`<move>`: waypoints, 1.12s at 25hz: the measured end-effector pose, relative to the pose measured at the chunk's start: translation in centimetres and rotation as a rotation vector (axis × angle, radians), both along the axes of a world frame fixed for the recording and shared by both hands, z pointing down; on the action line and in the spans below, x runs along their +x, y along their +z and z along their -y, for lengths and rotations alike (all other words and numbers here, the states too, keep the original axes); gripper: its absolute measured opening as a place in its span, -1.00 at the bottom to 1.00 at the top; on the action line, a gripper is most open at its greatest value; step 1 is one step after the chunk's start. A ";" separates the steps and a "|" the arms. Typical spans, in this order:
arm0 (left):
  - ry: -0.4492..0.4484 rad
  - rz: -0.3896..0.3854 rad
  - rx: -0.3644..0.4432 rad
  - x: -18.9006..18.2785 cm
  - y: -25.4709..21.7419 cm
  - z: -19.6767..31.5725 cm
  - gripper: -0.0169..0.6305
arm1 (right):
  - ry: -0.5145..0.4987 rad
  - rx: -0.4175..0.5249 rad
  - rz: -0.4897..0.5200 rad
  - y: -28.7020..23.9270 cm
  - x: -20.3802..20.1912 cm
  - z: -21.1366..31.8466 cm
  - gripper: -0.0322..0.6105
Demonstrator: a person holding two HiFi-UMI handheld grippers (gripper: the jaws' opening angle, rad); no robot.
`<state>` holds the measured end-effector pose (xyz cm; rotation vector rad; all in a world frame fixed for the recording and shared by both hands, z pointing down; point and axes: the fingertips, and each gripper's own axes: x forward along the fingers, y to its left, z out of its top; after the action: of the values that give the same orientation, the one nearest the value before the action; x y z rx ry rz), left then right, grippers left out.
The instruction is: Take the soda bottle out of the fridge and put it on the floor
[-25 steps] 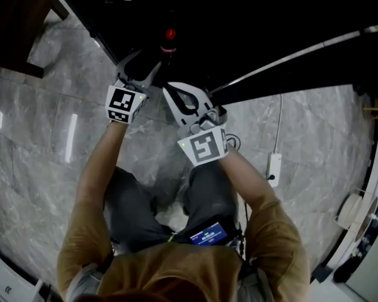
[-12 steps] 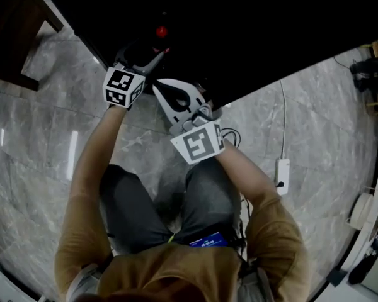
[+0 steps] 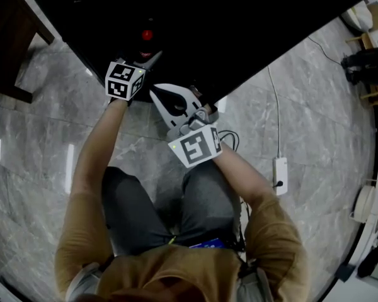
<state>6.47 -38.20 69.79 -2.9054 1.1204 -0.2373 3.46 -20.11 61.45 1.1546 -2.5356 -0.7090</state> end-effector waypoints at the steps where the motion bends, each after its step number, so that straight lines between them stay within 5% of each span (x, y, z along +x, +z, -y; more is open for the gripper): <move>1: -0.006 -0.006 -0.026 0.0 0.3 0.3 0.05 | 0.002 0.002 -0.002 0.0 0.1 -0.1 -0.94; 5: 0.000 -0.041 -0.081 -0.4 0.8 0.4 -0.01 | 0.006 0.012 -0.012 -0.2 0.5 -0.3 -0.94; 11: 0.067 0.002 -0.038 -1.4 0.4 -2.5 -0.01 | -0.003 0.024 -0.021 -0.5 0.9 -0.7 -0.94; 17: 0.133 -0.074 -0.025 -2.5 -1.3 -7.1 -0.01 | -0.052 0.036 -0.007 -0.3 -0.4 -1.0 -0.94; 28: 0.209 -0.074 -0.025 -6.5 -0.5 -15.6 -0.01 | -0.086 0.027 0.004 1.0 -0.8 -1.5 -0.94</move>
<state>0.00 -22.64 69.32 -3.0465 0.8169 -0.1415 2.62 -18.63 62.41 1.0617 -2.6003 -0.7648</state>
